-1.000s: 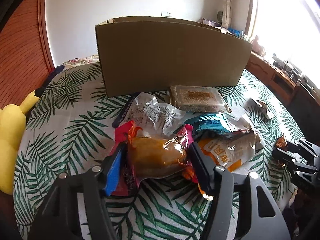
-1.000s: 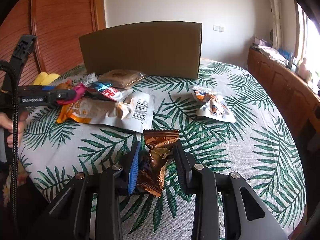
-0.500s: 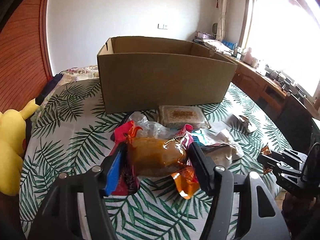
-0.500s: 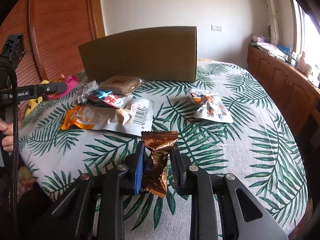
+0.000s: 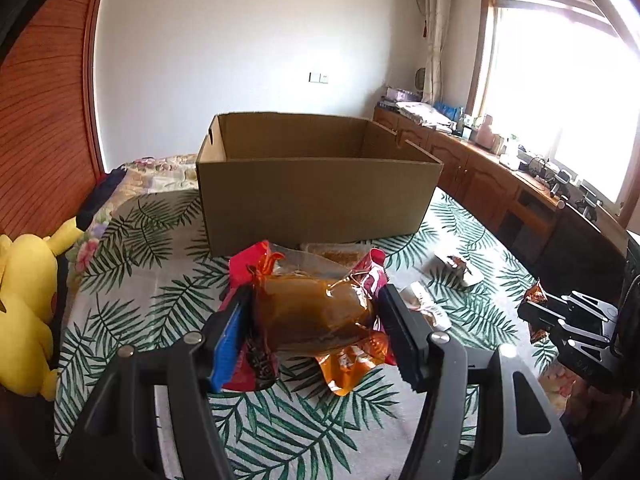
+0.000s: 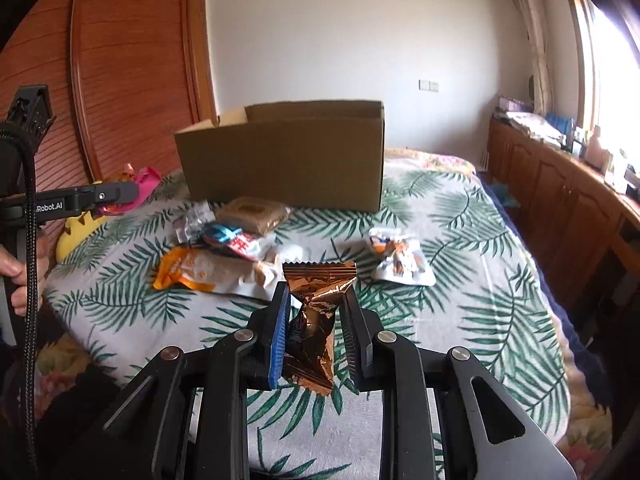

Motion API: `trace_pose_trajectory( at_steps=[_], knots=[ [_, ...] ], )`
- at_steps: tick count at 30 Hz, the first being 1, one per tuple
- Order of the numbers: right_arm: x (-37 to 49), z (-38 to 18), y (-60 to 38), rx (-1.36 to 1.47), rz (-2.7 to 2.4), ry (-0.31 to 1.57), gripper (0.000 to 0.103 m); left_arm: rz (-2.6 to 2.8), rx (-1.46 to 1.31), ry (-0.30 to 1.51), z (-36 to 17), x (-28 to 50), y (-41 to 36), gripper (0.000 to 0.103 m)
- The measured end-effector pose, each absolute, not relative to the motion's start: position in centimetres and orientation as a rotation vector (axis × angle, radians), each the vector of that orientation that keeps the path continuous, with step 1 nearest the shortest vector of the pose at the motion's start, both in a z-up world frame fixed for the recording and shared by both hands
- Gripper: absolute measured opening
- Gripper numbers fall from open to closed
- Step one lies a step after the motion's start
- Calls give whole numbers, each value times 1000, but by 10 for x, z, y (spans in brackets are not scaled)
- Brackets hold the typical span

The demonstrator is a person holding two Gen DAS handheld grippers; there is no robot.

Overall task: Organize snacks
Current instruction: 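Carry the pastry with the left gripper while the right gripper carries the candy over the box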

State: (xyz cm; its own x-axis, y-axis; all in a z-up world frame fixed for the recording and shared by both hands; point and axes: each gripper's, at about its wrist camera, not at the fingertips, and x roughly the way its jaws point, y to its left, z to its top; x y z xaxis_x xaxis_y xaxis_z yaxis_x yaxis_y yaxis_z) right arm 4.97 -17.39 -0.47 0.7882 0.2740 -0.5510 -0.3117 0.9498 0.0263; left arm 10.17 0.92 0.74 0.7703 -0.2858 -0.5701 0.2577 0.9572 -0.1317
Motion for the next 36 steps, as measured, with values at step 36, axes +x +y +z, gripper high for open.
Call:
trace_pose_trajectory(
  at_steps=[36],
  knots=[
    [184, 70, -128, -170, 413, 421, 23, -315, -19, 517, 52, 226, -5, 63]
  ],
)
